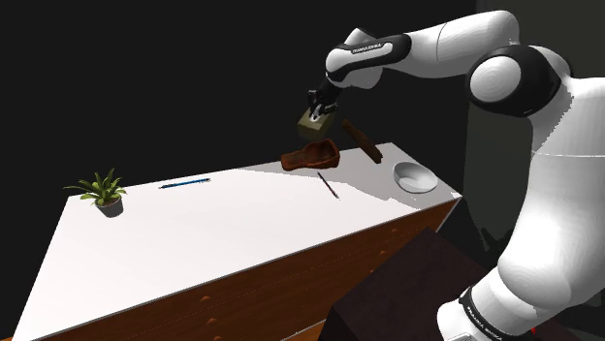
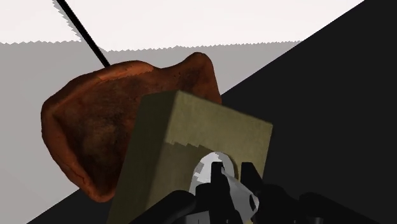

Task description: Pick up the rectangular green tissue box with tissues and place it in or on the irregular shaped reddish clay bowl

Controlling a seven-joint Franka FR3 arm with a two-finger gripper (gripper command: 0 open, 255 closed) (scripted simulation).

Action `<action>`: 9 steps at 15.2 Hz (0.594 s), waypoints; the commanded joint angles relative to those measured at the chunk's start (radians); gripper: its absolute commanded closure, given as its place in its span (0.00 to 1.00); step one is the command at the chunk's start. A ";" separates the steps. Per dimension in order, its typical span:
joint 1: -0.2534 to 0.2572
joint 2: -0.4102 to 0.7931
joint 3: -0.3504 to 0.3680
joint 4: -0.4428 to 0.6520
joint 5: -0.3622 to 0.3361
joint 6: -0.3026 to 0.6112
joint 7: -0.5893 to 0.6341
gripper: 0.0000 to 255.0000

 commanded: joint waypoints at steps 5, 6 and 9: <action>-0.008 0.037 -0.004 -0.031 0.004 0.065 -0.015 1.00; -0.009 0.043 -0.003 -0.036 0.005 0.076 -0.017 1.00; -0.010 0.062 -0.001 -0.050 0.008 0.108 -0.026 1.00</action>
